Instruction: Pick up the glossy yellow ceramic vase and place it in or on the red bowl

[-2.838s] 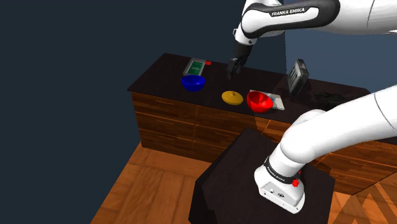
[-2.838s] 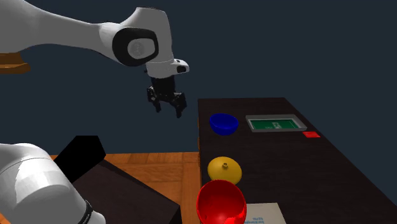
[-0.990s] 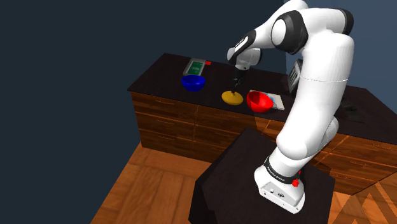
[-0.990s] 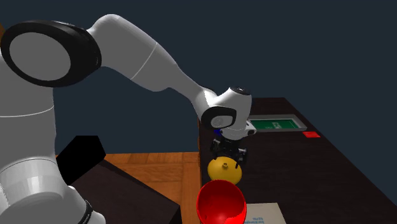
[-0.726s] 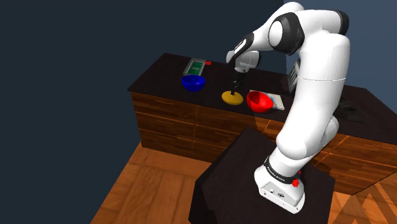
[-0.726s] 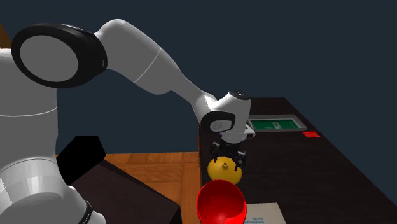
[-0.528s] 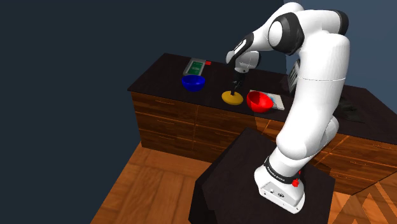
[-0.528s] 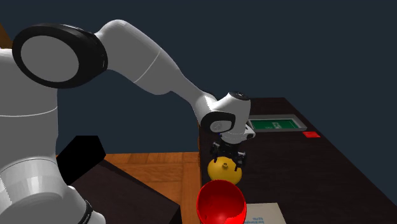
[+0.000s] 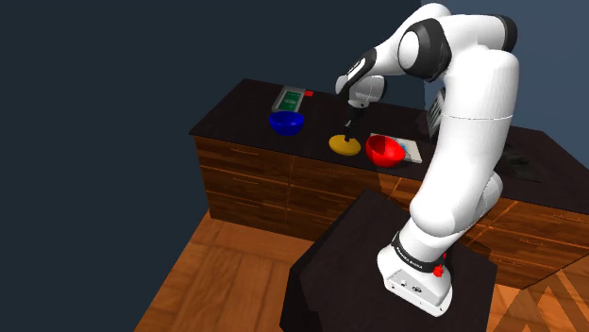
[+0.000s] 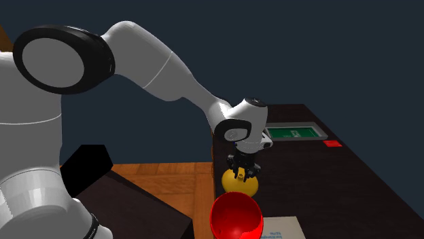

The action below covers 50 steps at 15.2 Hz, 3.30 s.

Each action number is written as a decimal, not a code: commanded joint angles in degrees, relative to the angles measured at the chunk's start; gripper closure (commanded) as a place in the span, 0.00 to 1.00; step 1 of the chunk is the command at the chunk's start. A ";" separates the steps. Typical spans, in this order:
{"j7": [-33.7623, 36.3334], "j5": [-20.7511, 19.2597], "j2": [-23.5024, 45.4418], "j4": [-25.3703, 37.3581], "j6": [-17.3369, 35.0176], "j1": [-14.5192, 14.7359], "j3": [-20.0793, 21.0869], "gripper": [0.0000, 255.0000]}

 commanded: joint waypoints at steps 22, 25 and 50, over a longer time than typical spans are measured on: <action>3.28 -5.06 -8.29 3.45 -10.94 1.62 -2.05 1.00; 3.73 -5.75 -9.47 4.45 -12.98 1.79 -2.24 1.00; -2.50 -16.94 -29.31 -1.36 -24.40 -3.39 -8.29 1.00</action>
